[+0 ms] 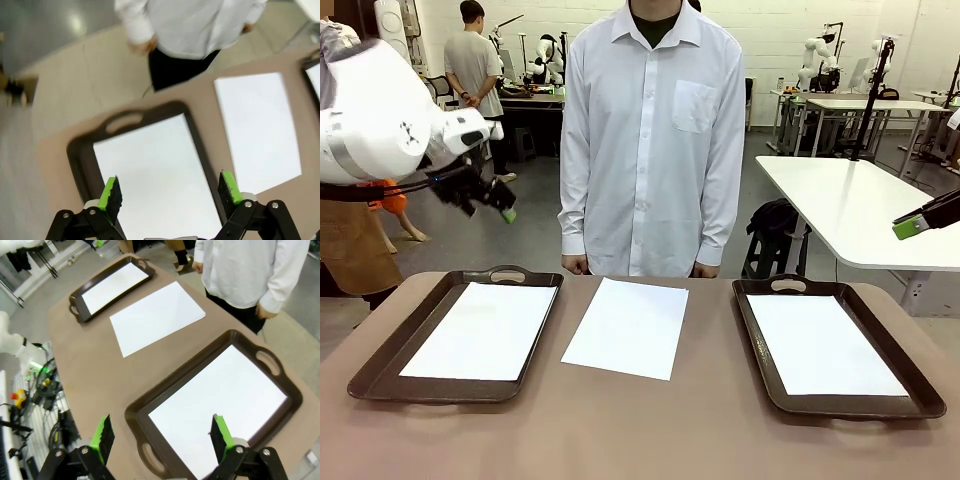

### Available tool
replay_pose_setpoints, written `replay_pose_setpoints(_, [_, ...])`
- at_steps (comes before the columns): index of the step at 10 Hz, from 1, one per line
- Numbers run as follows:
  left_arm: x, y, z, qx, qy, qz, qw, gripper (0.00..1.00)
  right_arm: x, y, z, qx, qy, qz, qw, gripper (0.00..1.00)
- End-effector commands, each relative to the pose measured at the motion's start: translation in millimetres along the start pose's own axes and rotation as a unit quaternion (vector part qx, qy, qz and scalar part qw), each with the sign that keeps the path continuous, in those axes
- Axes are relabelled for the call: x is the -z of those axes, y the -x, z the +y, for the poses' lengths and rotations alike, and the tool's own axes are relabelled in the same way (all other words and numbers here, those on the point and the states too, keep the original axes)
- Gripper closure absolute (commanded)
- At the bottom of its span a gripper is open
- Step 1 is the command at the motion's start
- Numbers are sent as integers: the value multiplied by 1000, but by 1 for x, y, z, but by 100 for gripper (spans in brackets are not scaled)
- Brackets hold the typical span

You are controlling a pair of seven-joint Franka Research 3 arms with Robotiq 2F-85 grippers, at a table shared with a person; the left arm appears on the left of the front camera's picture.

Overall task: Sort the A4 documents.
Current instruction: Receive the A4 Paper.

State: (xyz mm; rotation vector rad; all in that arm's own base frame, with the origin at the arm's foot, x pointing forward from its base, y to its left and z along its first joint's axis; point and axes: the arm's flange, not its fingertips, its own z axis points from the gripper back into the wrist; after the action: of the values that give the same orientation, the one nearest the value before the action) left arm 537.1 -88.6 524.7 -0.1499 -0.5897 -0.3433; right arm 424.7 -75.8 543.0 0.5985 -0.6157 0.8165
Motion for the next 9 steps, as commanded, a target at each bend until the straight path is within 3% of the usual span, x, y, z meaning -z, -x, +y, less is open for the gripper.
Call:
replay_pose_setpoints(1, [-44,39,-6,71,67,-95,991,0,1,0,0,0,0,1,1000,0])
replay_pose_setpoints(2, [-64,44,-13,102,65,-112,986,0,1,0,0,0,0,1,1000,0])
replay_pose_setpoints(4, [-89,59,-16,149,74,-99,981,0,1,0,0,0,0,1,1000,0])
replay_pose_setpoints(7, [-111,88,4,231,198,-75,949,0,1,0,0,0,0,1,1000,0])
replay_pose_setpoints(8, [-118,97,7,257,215,-79,939,0,1,0,0,0,0,1,1000,0])
replay_pose_setpoints(9, [-117,102,3,249,208,-87,942,0,1,0,0,0,0,1,1000,0])
